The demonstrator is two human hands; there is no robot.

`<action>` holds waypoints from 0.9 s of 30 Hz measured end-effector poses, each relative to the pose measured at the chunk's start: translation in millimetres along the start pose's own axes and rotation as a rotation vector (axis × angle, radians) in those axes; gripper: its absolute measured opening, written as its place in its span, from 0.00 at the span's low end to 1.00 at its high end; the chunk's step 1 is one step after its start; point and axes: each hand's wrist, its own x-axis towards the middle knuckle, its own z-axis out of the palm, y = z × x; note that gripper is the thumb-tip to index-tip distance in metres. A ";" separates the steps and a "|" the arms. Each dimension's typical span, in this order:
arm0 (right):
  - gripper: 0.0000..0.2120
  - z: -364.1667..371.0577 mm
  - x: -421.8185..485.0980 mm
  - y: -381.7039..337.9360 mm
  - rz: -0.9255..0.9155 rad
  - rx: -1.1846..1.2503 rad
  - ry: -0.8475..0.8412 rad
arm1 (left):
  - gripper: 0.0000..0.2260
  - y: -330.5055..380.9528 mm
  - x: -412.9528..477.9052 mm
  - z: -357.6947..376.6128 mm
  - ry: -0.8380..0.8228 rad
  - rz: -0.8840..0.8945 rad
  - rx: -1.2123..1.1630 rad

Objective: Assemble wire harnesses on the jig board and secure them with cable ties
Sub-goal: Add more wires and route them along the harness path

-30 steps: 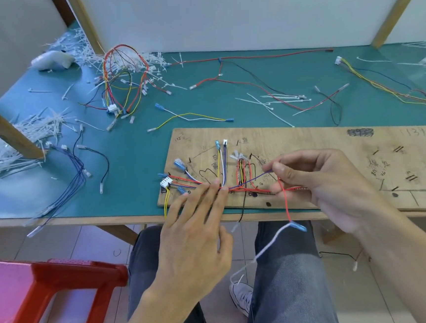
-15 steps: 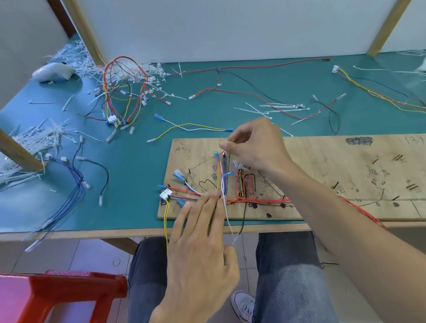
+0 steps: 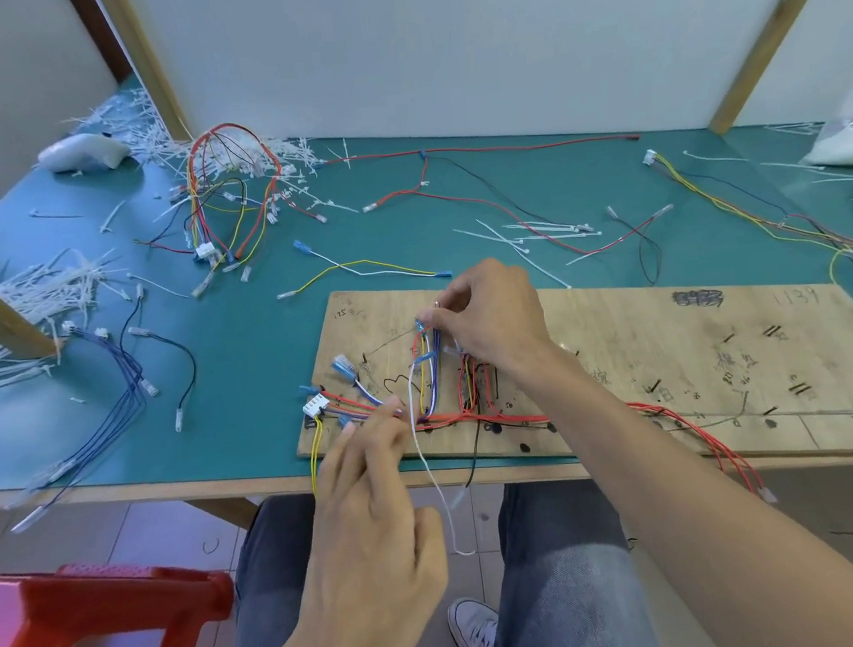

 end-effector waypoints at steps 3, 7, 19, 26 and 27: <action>0.11 3.4 -9.4 -1.6 -0.074 -0.071 0.031 | 0.25 5.5 19.5 -6.8 0.140 0.004 -0.033; 0.14 5.5 -10.9 -1.1 -0.121 -0.175 0.050 | 0.20 11.0 68.1 -12.0 0.140 0.071 0.344; 0.12 10.4 -9.4 2.4 -0.109 -0.188 0.114 | 0.07 -26.1 112.7 -30.9 0.156 -0.203 -0.090; 0.19 13.2 -10.5 4.4 -0.113 -0.217 0.198 | 0.06 -35.6 138.1 -41.7 0.125 -0.290 -0.051; 0.20 13.2 -10.7 4.3 -0.115 -0.213 0.202 | 0.05 -37.2 141.1 -43.7 0.119 -0.292 -0.016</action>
